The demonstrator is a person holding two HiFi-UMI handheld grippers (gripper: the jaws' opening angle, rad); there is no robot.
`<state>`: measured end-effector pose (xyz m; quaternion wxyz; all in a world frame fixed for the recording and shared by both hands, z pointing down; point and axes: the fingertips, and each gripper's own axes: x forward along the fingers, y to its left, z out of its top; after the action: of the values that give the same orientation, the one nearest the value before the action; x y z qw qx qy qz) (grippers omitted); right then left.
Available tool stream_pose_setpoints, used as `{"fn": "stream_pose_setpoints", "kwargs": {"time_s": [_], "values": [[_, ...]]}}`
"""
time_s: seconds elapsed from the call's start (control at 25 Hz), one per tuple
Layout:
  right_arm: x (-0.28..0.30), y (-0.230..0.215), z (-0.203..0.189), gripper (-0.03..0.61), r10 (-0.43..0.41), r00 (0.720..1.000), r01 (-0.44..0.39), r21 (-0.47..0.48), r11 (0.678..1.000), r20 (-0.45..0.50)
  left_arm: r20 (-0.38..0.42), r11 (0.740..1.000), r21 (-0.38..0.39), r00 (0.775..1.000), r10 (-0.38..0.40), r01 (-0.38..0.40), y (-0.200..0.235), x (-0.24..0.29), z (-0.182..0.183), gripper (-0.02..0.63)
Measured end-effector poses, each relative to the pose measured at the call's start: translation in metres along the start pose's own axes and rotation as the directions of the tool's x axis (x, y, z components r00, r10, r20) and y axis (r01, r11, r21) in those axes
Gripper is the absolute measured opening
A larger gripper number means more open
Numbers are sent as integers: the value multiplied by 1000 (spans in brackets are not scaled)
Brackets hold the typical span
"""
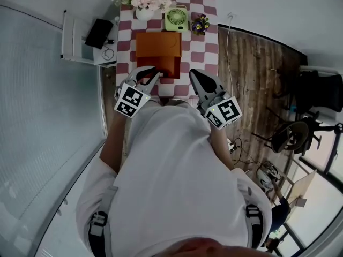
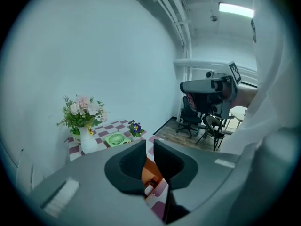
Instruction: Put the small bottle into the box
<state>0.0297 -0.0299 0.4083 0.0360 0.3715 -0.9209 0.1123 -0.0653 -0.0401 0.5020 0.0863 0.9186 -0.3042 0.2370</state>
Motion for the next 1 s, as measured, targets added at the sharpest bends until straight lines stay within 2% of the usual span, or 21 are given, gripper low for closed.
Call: {"fn": "stream_pose_setpoints", "kwargs": {"time_s": [0.28, 0.48, 0.6, 0.8, 0.88, 1.0], "values": [[5, 23, 7, 2, 4, 1000, -4, -26, 1000, -18, 83, 999, -48, 996, 18, -14, 3, -33, 13, 3], [1, 33, 13, 2, -36, 999, 34, -68, 997, -29, 187, 996, -92, 982, 19, -2, 7, -59, 30, 2], [0, 38, 21, 2, -64, 998, 65, -78, 995, 19, 237, 994, -109, 971, 20, 6, 11, -72, 36, 1], [-1, 38, 34, 3, -121, 987, 131, -92, 987, 107, 260, 993, -111, 965, 4, 26, 0, -81, 43, 0], [3, 42, 39, 2, -101, 987, 114, -101, 988, 126, 274, 994, -109, 962, 10, 21, -6, -87, 50, 0], [11, 52, 42, 2, -11, 991, 28, -127, 992, 134, 274, 996, -87, 961, 26, -2, -13, -90, 55, 1]]}}
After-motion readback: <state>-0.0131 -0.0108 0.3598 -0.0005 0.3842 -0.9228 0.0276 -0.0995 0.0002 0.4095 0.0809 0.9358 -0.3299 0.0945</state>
